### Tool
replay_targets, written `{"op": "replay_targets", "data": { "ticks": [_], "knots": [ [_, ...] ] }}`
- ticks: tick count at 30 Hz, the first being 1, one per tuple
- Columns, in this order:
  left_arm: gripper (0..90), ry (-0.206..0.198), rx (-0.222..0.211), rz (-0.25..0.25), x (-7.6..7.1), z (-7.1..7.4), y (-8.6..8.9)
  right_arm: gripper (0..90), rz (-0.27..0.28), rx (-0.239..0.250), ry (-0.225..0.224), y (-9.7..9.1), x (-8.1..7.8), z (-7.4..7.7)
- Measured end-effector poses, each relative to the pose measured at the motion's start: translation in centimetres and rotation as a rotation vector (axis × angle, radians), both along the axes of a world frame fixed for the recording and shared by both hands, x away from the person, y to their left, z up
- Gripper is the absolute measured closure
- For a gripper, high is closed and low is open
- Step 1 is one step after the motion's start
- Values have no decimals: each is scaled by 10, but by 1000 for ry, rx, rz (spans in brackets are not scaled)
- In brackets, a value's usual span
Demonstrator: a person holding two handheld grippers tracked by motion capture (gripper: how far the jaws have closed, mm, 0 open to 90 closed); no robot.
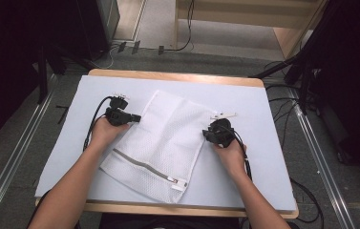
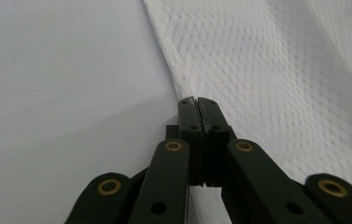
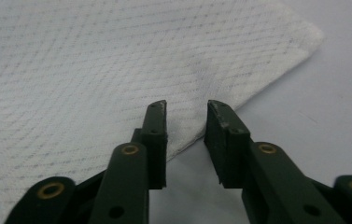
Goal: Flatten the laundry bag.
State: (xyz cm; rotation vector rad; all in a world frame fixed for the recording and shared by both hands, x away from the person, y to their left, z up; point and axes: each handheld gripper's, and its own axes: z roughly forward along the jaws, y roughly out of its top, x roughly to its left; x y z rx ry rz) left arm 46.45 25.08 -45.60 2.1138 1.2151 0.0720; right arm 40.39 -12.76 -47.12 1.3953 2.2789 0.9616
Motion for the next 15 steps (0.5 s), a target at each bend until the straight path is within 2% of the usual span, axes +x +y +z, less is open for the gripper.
{"op": "replay_targets", "data": {
  "ticks": [3, 6, 10, 15],
  "knots": [
    [900, 7, -4, 6, 0, 0, 0, 836, 4, 24, 6, -2, 2, -1],
    [900, 6, 1, 6, -1, 2, 1, 889, 21, 32, 9, -2, 3, -1],
    [900, 8, -23, 8, -2, 6, 4, 900, 23, 51, 39, -4, 7, 1],
    [900, 10, -16, 0, -6, 9, 7, 900, 16, 58, 42, -10, 18, 4]
  ]
}}
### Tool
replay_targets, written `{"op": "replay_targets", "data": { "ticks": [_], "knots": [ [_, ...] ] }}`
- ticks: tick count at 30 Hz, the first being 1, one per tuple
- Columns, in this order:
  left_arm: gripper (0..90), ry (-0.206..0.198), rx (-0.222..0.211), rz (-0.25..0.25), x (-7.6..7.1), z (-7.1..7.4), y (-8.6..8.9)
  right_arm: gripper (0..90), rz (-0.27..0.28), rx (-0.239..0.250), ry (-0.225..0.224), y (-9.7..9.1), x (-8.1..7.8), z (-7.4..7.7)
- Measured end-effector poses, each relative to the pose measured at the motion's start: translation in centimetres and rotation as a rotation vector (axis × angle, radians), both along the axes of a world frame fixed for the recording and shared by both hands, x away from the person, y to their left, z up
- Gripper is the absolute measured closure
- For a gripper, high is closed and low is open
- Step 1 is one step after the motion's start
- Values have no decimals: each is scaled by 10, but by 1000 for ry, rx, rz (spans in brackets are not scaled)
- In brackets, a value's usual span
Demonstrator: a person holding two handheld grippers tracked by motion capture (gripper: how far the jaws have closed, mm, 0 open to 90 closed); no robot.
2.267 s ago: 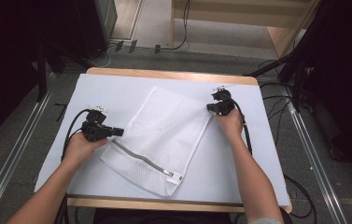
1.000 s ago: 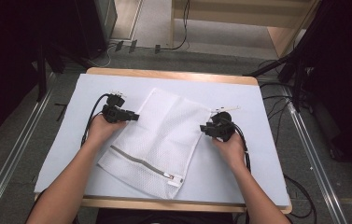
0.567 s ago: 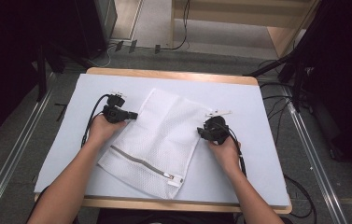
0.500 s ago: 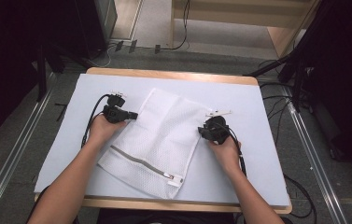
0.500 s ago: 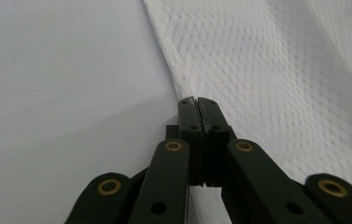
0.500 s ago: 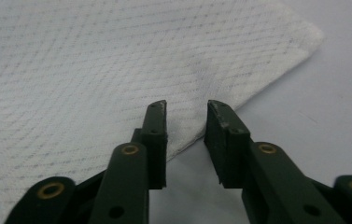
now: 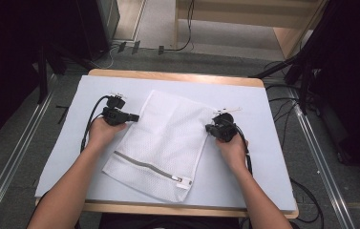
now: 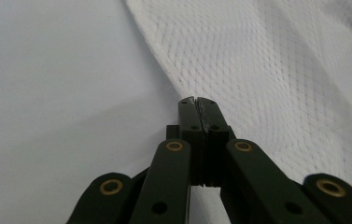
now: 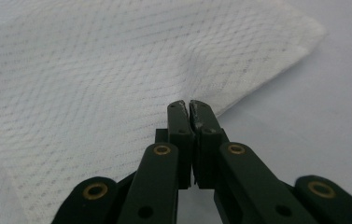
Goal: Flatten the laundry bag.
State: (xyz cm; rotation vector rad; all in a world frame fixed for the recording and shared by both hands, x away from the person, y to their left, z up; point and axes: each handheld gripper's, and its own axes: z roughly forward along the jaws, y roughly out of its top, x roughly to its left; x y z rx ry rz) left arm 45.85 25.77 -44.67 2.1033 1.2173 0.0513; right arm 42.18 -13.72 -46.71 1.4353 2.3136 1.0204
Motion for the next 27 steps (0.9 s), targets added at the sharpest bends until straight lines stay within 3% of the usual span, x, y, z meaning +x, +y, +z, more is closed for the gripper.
{"op": "replay_targets", "data": {
  "ticks": [12, 17, 22, 27],
  "knots": [
    [900, 7, -37, 48, -18, 2, 16, 897, 36, -16, 17, 3, 45, 5],
    [900, -4, -54, 81, -15, 0, 22, 895, 34, -12, 14, 6, 60, 5],
    [900, -37, -43, 114, -9, -1, 22, 891, 38, -34, 12, 11, 71, 6],
    [900, -42, -4, 122, -6, -4, 21, 839, 15, -6, 16, 13, 76, 6]
  ]
}}
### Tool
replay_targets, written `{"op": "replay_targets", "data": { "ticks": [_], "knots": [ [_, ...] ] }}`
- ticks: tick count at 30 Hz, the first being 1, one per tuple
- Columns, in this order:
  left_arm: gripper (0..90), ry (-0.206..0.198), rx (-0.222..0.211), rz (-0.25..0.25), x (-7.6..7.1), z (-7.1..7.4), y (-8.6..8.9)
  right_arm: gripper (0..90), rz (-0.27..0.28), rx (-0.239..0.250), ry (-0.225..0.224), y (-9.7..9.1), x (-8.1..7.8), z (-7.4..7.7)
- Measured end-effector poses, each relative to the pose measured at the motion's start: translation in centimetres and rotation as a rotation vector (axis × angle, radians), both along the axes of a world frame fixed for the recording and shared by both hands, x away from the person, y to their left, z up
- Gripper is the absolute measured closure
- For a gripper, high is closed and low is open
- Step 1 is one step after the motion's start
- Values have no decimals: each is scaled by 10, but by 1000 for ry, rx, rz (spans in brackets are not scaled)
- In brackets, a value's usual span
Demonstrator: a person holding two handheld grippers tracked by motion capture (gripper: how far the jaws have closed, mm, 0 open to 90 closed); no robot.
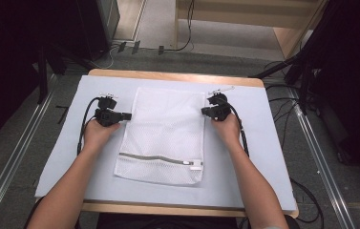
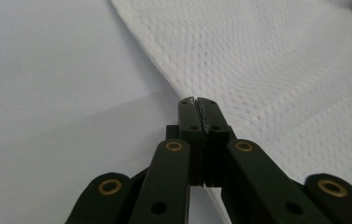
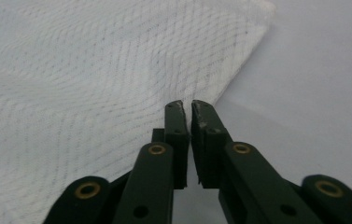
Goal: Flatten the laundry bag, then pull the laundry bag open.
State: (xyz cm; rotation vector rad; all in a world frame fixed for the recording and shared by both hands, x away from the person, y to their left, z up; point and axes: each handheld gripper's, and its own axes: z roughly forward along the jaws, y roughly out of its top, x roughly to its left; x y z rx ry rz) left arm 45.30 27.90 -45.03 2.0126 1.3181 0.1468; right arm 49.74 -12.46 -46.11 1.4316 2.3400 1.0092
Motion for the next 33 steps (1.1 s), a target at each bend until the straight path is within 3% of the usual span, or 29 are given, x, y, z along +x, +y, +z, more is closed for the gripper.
{"op": "replay_targets", "data": {
  "ticks": [3, 9, 11, 15, 26, 33],
  "knots": [
    [900, 10, -1, 3, 1, -2, 1, 780, -8, 27, 15, -2, -2, 1],
    [900, 26, -1, 8, 0, -2, 3, 747, 11, 65, -7, -6, -17, 10],
    [888, 31, -22, 7, 0, -2, 6, 746, 19, 77, -12, -7, -24, 10],
    [744, 21, -30, 0, -2, 3, 9, 735, 44, 77, -16, -7, -39, 10],
    [562, -6, -43, -108, -19, 28, -6, 695, 129, 100, -16, -8, -89, 11],
    [536, -8, -47, -155, -32, 34, -17, 685, 161, 119, -30, -9, -113, 16]
  ]
}}
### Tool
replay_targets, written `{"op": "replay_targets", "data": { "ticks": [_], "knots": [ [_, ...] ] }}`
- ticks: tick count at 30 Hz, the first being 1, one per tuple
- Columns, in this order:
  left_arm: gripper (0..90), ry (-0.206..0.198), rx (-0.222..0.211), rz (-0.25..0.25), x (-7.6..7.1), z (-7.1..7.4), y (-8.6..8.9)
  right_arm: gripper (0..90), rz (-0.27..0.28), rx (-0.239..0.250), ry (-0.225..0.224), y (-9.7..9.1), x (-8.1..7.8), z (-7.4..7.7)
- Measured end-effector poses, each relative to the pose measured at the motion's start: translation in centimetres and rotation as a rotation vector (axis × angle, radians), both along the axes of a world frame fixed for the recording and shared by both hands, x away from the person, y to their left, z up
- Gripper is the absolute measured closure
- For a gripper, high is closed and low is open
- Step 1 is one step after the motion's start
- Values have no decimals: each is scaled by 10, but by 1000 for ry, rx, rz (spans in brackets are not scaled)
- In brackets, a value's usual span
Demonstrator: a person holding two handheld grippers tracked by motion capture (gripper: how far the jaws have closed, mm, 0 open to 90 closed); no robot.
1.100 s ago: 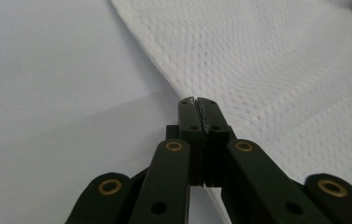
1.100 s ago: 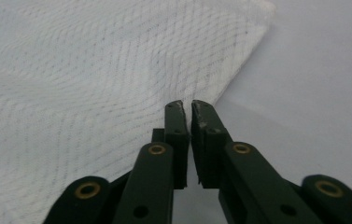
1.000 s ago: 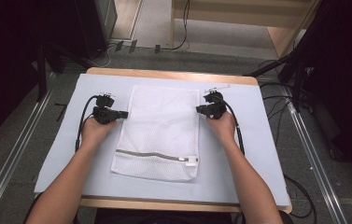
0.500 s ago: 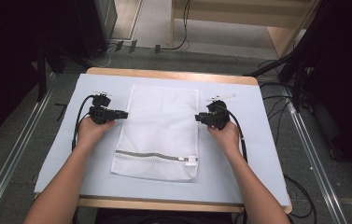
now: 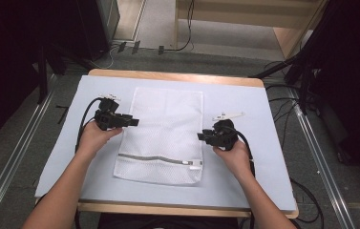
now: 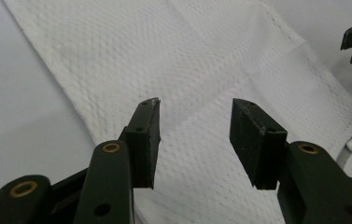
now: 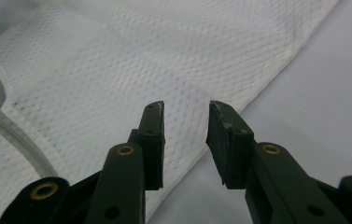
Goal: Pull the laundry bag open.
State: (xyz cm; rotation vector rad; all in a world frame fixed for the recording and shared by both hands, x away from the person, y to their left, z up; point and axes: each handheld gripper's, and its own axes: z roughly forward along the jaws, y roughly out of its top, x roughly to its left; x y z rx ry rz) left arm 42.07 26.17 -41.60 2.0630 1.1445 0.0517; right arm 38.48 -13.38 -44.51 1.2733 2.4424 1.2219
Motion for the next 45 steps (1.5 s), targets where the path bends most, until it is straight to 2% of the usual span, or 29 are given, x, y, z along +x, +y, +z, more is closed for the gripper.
{"op": "replay_targets", "data": {
  "ticks": [7, 12, 15, 18, 22, 25, 30, 32, 38, 45],
  "knots": [
    [524, -7, 0, -36, -13, 3, -10, 649, 29, 11, -32, -1, -18, -1],
    [511, -17, 3, -70, -24, 6, -19, 643, 44, -4, -27, -1, -29, -4],
    [497, -24, -2, -90, -31, 6, -24, 671, 57, -1, -27, -1, -36, -4],
    [496, -26, 16, -113, -38, 6, -32, 708, 68, -6, -26, 0, -42, -4],
    [494, -41, 21, -146, -47, 7, -43, 722, 80, 1, -1, 1, -50, -6],
    [490, -45, 21, -172, -53, 5, -51, 737, 104, -12, 7, 2, -54, -9],
    [493, -53, 10, -210, -58, 4, -65, 805, 128, -41, 21, 6, -60, -11],
    [492, -57, 9, -225, -60, 4, -72, 819, 145, -47, 13, 7, -60, -13],
    [489, -54, 25, -272, -62, 0, -88, 900, 156, -68, 52, 7, -63, -18],
    [493, -48, 27, -302, -64, -4, -102, 900, 151, -74, 73, 8, -63, -20]
  ]
}}
